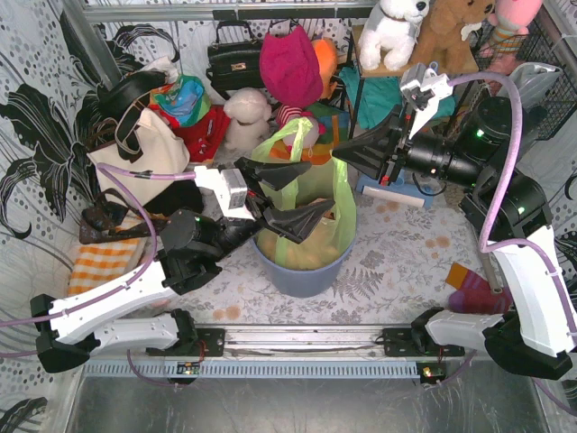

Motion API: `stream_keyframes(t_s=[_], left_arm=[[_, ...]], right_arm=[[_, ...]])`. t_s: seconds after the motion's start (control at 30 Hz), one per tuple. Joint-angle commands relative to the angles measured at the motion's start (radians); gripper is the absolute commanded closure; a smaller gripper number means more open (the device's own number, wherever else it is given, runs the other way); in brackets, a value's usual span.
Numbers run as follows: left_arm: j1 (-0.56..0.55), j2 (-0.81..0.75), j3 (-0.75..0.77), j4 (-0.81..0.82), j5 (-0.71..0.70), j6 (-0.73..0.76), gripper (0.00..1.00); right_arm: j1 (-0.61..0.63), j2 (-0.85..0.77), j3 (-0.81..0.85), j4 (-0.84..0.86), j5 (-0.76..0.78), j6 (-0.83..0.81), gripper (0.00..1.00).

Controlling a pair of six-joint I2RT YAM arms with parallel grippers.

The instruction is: Tie the trash bag

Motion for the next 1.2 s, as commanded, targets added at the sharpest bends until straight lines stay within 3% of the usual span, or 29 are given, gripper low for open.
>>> stream_keyframes(t_s=[0.0, 0.3, 0.4, 0.7, 0.87, 1.03, 1.17], left_arm=[[-0.004, -0.002, -0.022, 0.157, 0.011, 0.052, 0.11], [-0.004, 0.077, 0.024, 0.233, 0.029, 0.085, 0.10], [-0.004, 0.111, 0.071, 0.216, 0.050, 0.089, 0.14], [-0.001, 0.120, 0.079, 0.271, 0.049, 0.055, 0.39], [-0.001, 0.130, 0.098, 0.227, 0.051, 0.061, 0.46], [-0.001, 0.138, 0.098, 0.216, 0.033, 0.062, 0.62], [0.001, 0.137, 0.100, 0.221, 0.038, 0.056, 0.85]], right_arm=[[0.002, -0.022, -0.025, 0.069, -0.120, 0.016, 1.00], [0.002, -0.021, -0.037, 0.082, -0.199, 0.015, 1.00], [0.003, -0.016, -0.031, 0.091, -0.214, 0.016, 1.00], [0.003, 0.001, -0.005, 0.078, -0.271, 0.008, 1.00], [0.002, -0.001, 0.004, 0.083, -0.271, 0.005, 1.00], [0.002, 0.005, 0.013, 0.086, -0.283, 0.007, 1.00], [0.002, 0.008, 0.018, 0.086, -0.287, 0.006, 1.00]])
